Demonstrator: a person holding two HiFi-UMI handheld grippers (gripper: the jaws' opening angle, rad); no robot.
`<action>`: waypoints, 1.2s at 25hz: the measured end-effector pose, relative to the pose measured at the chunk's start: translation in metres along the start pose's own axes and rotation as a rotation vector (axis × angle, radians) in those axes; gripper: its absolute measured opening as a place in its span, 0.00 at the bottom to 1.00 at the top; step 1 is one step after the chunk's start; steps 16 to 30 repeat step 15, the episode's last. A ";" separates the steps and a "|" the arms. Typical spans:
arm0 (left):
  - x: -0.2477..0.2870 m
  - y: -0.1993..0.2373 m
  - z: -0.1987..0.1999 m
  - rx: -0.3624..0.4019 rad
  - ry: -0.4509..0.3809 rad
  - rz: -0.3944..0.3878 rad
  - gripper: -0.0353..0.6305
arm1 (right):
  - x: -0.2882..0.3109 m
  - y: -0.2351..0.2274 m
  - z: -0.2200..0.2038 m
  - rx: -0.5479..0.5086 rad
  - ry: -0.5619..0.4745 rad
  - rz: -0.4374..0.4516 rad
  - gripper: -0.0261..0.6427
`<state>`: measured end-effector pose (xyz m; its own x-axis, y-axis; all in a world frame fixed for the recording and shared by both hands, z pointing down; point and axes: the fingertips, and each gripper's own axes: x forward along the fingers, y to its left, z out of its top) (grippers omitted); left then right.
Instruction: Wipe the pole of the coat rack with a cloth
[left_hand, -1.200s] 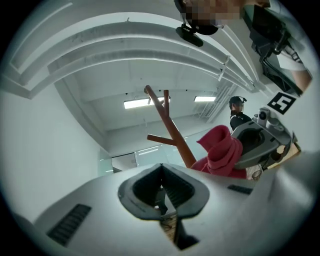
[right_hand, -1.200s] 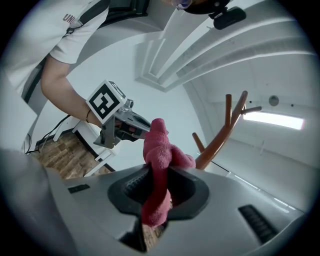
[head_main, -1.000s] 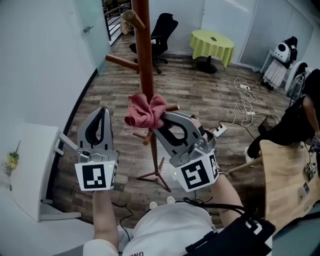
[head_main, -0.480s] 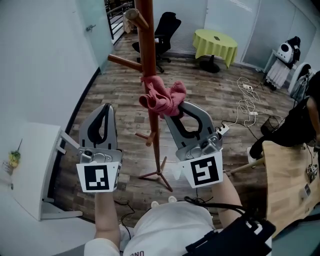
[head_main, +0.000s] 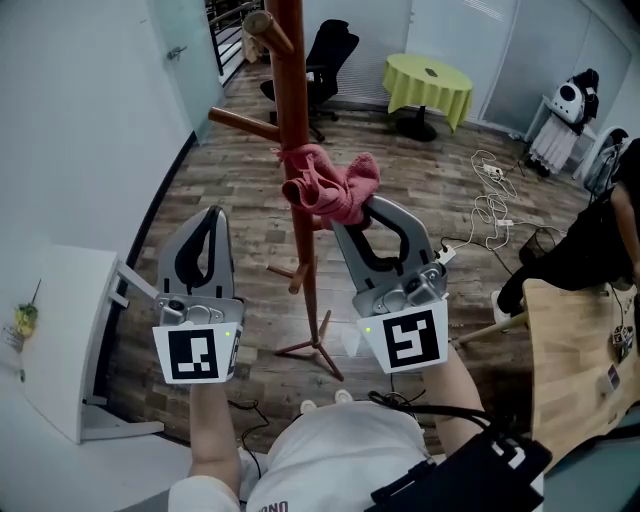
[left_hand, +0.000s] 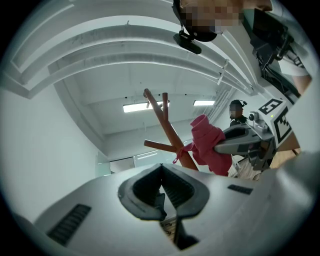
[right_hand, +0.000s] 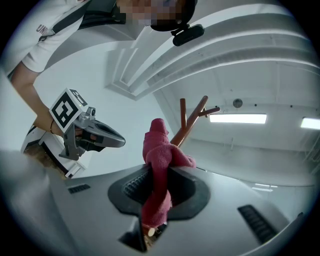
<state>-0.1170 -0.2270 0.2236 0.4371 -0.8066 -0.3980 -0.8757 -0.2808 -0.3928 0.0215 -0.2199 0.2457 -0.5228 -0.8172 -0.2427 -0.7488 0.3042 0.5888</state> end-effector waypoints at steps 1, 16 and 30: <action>0.000 0.000 0.000 -0.001 0.000 0.000 0.07 | 0.000 0.000 0.000 0.000 0.000 -0.001 0.16; -0.001 -0.003 0.000 -0.021 0.018 -0.001 0.07 | 0.002 0.001 0.000 -0.039 0.010 0.024 0.16; -0.001 -0.003 0.000 -0.021 0.018 -0.001 0.07 | 0.002 0.001 0.000 -0.039 0.010 0.024 0.16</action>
